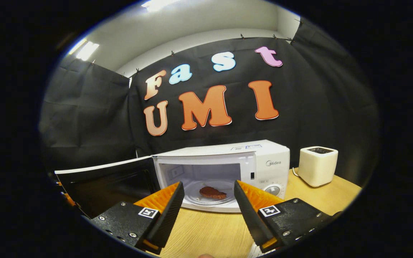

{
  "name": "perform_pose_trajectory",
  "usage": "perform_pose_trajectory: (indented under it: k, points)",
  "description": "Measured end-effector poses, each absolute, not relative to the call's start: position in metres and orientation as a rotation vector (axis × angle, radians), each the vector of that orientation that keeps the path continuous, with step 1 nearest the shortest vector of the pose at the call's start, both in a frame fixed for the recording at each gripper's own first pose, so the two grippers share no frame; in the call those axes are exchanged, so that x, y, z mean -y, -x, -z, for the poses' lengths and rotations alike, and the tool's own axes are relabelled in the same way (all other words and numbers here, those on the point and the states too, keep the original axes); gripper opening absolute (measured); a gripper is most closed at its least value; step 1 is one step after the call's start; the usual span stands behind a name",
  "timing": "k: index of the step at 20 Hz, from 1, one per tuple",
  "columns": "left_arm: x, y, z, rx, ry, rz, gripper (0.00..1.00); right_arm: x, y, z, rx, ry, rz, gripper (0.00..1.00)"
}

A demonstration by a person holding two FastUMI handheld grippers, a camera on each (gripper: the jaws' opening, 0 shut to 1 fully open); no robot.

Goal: Open the microwave oven with the left hand, put the food in, and close the microwave oven.

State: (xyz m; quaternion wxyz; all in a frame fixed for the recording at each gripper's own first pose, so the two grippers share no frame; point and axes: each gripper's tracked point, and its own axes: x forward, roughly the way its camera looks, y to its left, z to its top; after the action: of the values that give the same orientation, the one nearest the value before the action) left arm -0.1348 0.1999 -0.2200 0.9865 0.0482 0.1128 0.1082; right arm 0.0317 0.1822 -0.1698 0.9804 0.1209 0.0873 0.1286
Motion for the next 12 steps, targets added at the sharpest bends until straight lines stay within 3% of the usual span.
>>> perform_pose_trajectory:
  k: [12]
  points:
    - [-0.039, 0.054, 0.222, -0.205, -0.040, 0.059, 0.78, -0.044, 0.024, 0.147, -0.134, -0.132, -0.123, 0.90]
